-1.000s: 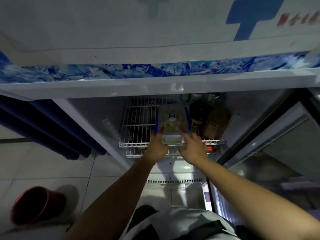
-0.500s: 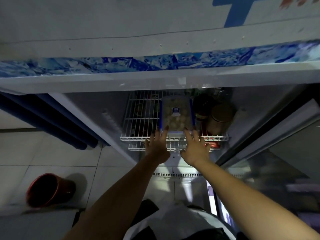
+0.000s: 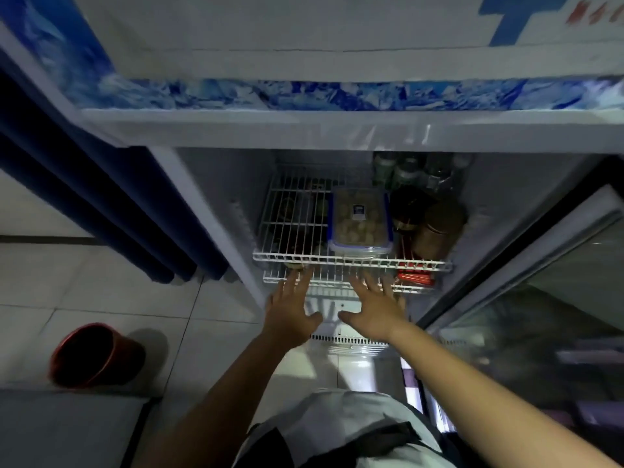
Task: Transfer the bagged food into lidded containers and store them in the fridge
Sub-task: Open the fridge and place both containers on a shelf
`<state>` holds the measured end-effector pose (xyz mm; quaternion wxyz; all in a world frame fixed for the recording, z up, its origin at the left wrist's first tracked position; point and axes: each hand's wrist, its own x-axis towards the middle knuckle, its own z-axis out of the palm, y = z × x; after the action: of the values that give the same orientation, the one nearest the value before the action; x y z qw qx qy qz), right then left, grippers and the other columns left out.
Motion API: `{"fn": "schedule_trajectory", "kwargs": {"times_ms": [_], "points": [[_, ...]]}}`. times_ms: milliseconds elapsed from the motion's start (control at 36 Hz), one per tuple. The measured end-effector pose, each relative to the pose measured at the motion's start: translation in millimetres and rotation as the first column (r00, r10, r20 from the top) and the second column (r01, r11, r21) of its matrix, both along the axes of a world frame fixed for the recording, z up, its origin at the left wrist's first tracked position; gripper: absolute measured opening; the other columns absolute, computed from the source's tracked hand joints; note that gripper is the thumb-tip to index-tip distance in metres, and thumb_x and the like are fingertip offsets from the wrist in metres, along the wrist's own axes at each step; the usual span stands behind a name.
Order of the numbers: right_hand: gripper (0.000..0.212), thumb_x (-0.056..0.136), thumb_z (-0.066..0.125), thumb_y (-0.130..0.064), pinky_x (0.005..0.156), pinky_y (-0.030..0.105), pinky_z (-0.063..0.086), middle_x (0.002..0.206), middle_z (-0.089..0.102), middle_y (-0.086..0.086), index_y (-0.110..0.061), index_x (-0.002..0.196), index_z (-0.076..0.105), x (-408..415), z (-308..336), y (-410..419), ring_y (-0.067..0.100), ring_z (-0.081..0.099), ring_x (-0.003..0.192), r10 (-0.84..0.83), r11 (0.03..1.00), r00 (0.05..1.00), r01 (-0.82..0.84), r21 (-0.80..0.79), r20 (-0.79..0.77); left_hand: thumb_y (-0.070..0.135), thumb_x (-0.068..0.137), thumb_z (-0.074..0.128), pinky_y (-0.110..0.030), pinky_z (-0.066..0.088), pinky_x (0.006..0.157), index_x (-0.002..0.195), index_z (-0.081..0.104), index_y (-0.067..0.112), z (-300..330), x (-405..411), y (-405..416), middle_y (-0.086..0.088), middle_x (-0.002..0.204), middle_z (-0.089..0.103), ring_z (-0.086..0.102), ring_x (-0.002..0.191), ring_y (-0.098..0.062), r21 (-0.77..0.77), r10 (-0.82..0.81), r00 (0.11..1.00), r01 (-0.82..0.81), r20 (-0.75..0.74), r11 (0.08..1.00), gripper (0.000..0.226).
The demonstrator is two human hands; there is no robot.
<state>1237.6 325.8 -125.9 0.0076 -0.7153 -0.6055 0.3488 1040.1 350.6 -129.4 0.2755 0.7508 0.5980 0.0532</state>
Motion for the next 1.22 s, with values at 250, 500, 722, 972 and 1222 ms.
{"fn": "schedule_trajectory", "kwargs": {"times_ms": [250,500,722,972,1222], "points": [[0.075,0.091,0.042,-0.070,0.120,0.053,0.000,0.167,-0.006,-0.011,-0.049,0.155,0.008,-132.4,22.4,-62.4,0.022,-0.010,0.153,0.327,0.933,0.945,-0.320,0.163,-0.019,0.070,0.090,0.049,-0.056,0.011,0.123,0.158,0.007,0.039,1.2,-138.7,-125.0,-0.002,0.169,0.000,0.002,0.155,-0.033,0.010,0.278,0.951,-0.280,-0.138,0.960,0.086],[0.073,0.091,0.039,-0.071,0.121,0.051,0.008,0.167,0.002,-0.012,-0.048,0.154,0.010,-300.5,61.9,-109.7,0.017,-0.004,0.153,0.594,0.779,0.804,-0.565,0.273,-0.028,0.071,0.090,0.043,-0.051,0.001,0.122,0.156,0.000,0.047,30.8,-280.4,-242.7,0.004,0.169,-0.009,-0.007,0.155,-0.025,-0.014,0.635,0.770,-0.637,-0.060,0.771,0.083],[0.071,0.092,0.045,-0.066,0.120,0.047,0.006,0.167,0.005,-0.013,-0.049,0.153,0.013,-448.7,74.4,-183.6,0.013,-0.004,0.153,0.770,0.624,0.633,-0.721,0.301,-0.082,0.068,0.090,0.049,-0.048,0.008,0.124,0.157,0.008,0.044,58.9,-398.2,-352.3,0.001,0.169,-0.001,0.000,0.155,-0.026,0.058,0.837,0.547,-0.835,-0.009,0.547,0.082],[0.072,0.089,0.045,-0.070,0.120,0.041,0.006,0.166,0.007,-0.015,-0.050,0.153,0.017,-560.4,72.1,-252.1,0.012,-0.001,0.153,0.865,0.500,0.492,-0.820,0.280,-0.103,0.068,0.093,0.045,-0.045,0.003,0.125,0.156,0.002,0.047,58.8,-488.8,-453.4,0.006,0.169,-0.007,-0.009,0.154,-0.022,0.039,0.939,0.341,-0.940,0.048,0.339,0.080],[0.068,0.090,0.047,-0.064,0.118,0.033,-0.001,0.162,0.007,-0.023,-0.054,0.149,0.016,-661.5,95.8,-288.6,0.005,-0.005,0.151,0.936,0.348,0.348,-0.881,0.321,-0.062,0.068,0.091,0.049,-0.049,0.008,0.124,0.156,0.005,0.048,58.9,-574.4,-513.9,0.009,0.168,-0.008,-0.009,0.155,-0.021,0.020,0.983,0.156,-0.988,0.092,0.155,0.082]]}}
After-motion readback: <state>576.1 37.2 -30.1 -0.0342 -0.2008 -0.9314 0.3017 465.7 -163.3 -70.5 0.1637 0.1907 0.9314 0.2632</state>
